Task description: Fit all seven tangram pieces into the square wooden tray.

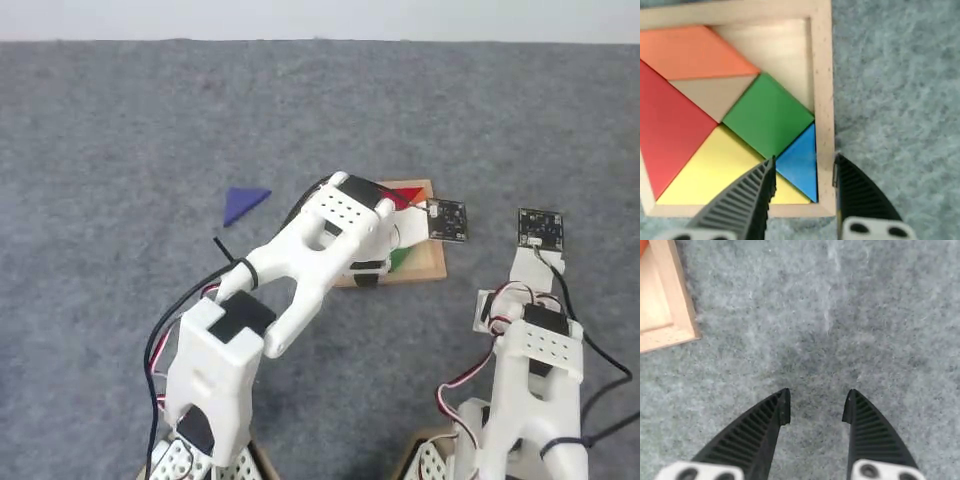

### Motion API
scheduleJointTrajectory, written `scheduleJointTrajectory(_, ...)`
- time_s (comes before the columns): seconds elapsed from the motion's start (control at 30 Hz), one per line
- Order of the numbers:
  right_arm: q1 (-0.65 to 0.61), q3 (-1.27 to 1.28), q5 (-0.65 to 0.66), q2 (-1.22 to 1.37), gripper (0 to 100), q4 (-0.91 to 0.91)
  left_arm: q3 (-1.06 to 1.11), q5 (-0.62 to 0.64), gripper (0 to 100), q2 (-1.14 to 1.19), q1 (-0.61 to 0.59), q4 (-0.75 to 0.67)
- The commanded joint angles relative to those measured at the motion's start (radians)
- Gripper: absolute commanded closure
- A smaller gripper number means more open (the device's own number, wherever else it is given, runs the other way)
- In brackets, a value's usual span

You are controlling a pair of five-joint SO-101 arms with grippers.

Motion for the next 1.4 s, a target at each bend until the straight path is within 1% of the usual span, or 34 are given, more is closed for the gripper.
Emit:
scheduleJointTrajectory(0.0,-0.010,-0.009,0.017,-0.027,81.6,-0.018,-0.045,-0.009,81,-0.028,-0.051,-0.018)
scheduleJointTrajectory(0.07,-0.010,-0.009,0.017,-0.027,81.6,-0.018,-0.061,0.002,82,-0.055,-0.100,-0.018)
scheduleJointTrajectory(0.23,-0.010,-0.009,0.017,-0.027,81.6,-0.018,-0.162,0.124,82,-0.144,-0.293,-0.018)
scheduleJointTrajectory(0.37,-0.010,-0.009,0.017,-0.027,81.6,-0.018,-0.213,0.210,82,-0.161,-0.456,-0.017)
scheduleJointTrajectory(0.53,-0.010,-0.009,0.017,-0.027,81.6,-0.018,-0.202,0.226,81,-0.110,-0.615,-0.018)
scheduleJointTrajectory(0.7,-0.010,-0.009,0.017,-0.027,81.6,-0.018,-0.216,0.227,78,-0.006,-0.720,-0.020)
scheduleJointTrajectory(0.8,-0.012,-0.009,0.017,-0.027,81.6,-0.018,-0.266,0.227,77,0.032,-0.753,-0.018)
scheduleJointTrajectory(0.9,-0.012,-0.009,0.017,-0.027,81.6,-0.018,-0.285,0.224,77,0.052,-0.761,-0.017)
scheduleJointTrajectory(1.23,-0.012,-0.009,0.017,-0.027,81.6,-0.018,-0.292,0.199,77,0.147,-0.709,-0.028)
scheduleJointTrajectory(1.37,-0.012,-0.009,0.017,-0.027,81.6,-0.019,-0.338,0.204,77,0.161,-0.700,-0.026)
